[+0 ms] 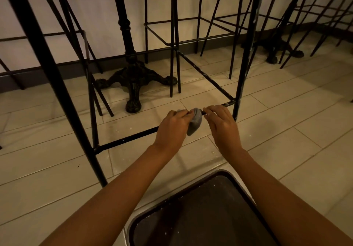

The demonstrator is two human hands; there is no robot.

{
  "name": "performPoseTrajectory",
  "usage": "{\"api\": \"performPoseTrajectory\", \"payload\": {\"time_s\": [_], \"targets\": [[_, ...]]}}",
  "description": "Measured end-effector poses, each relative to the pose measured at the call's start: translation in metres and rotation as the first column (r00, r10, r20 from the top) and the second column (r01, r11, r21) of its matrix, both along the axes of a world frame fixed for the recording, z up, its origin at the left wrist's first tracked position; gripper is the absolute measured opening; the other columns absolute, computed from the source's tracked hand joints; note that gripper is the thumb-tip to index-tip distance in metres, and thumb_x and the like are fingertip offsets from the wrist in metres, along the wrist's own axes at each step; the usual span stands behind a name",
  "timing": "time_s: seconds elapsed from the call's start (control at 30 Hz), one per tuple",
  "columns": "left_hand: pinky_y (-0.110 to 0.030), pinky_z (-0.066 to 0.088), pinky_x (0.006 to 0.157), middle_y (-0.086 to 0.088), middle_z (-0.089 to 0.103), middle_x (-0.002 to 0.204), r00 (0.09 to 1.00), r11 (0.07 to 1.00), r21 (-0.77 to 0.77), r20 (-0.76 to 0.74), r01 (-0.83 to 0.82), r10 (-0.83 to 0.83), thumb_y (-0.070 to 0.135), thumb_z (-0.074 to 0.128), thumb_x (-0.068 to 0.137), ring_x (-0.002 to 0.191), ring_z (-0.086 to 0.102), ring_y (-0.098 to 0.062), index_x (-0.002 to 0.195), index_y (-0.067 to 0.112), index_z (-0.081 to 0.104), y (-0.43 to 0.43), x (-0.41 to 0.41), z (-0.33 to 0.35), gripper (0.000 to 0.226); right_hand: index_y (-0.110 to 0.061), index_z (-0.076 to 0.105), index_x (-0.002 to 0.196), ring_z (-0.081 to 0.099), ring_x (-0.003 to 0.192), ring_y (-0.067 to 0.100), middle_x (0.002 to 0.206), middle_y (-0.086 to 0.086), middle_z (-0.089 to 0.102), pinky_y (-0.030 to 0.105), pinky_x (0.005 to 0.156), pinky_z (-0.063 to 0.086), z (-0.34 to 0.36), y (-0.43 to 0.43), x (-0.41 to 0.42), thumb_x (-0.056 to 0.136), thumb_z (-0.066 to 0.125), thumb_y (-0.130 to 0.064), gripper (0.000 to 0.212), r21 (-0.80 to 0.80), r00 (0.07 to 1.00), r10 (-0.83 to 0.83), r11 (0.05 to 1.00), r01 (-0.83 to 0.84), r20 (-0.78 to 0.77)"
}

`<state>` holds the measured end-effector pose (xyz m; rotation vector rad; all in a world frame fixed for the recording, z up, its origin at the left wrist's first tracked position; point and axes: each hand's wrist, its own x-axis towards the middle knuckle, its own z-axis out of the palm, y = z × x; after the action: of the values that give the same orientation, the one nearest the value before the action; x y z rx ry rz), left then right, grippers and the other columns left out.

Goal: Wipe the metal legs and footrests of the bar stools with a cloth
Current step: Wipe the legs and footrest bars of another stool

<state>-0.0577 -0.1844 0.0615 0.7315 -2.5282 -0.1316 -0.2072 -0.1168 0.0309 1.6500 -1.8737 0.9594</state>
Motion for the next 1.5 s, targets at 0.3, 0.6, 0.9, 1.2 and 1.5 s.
{"api": "performPoseTrajectory", "payload": {"time_s": [0.3, 0.6, 0.9, 1.2, 1.5], "targets": [[-0.036, 0.053, 0.076, -0.012, 0.066, 0.109, 0.999, 1.0, -0.009, 0.047, 0.0, 0.001, -0.001, 0.07, 0.072, 0.089, 0.061, -0.034, 0.125, 0.007, 0.056, -0.002, -0.003, -0.002, 0.055, -0.001, 0.066, 0.104, 0.051, 0.101, 0.02, 0.101, 0.015, 0.066, 0.032, 0.092, 0.047, -0.003, -0.002, -0.004, 0.082, 0.062, -0.003, 0.021, -0.044, 0.999, 0.02, 0.999, -0.019, 0.028], [-0.032, 0.047, 0.084, -0.005, 0.059, 0.123, 0.999, 0.996, 0.08, 0.022, 0.026, -0.027, 0.006, 0.052, 0.09, 0.103, 0.052, -0.027, 0.136, 0.017, 0.044, -0.003, -0.019, 0.0, 0.048, -0.002, 0.065, 0.108, 0.053, 0.103, 0.02, 0.105, 0.014, 0.066, 0.029, 0.092, 0.047, -0.006, 0.002, -0.01, 0.09, 0.047, -0.016, 0.029, -0.049, 0.995, 0.007, 0.999, -0.002, 0.098], [-0.032, 0.047, 0.087, -0.007, 0.059, 0.124, 0.999, 0.996, 0.085, 0.052, 0.004, -0.008, 0.007, 0.058, 0.087, 0.106, 0.052, -0.027, 0.135, 0.014, 0.045, 0.001, -0.039, 0.002, 0.05, -0.002, 0.065, 0.107, 0.057, 0.105, 0.026, 0.107, 0.015, 0.065, 0.033, 0.092, 0.049, -0.007, 0.008, -0.021, 0.085, 0.059, -0.004, 0.023, -0.031, 0.992, -0.061, 0.997, 0.065, 0.113], [-0.028, 0.047, 0.083, -0.006, 0.061, 0.118, 0.999, 0.996, 0.077, 0.038, 0.034, -0.037, 0.006, 0.056, 0.088, 0.101, 0.054, -0.024, 0.133, 0.016, 0.048, -0.001, -0.032, 0.002, 0.047, -0.001, 0.066, 0.104, 0.061, 0.101, 0.027, 0.105, 0.015, 0.066, 0.032, 0.089, 0.05, -0.003, 0.007, -0.02, 0.08, 0.064, 0.003, 0.025, 0.008, 0.987, -0.099, 0.995, 0.098, 0.124], [-0.028, 0.047, 0.093, -0.007, 0.058, 0.125, 0.995, 0.995, 0.094, 0.085, 0.04, -0.048, 0.013, 0.057, 0.089, 0.11, 0.053, -0.023, 0.135, 0.015, 0.043, 0.001, -0.067, 0.002, 0.048, -0.002, 0.066, 0.103, 0.06, 0.101, 0.024, 0.105, 0.014, 0.066, 0.027, 0.092, 0.046, 0.001, 0.009, -0.024, 0.087, 0.04, -0.02, 0.035, -0.004, 0.984, -0.072, 0.997, 0.074, 0.165]]}}
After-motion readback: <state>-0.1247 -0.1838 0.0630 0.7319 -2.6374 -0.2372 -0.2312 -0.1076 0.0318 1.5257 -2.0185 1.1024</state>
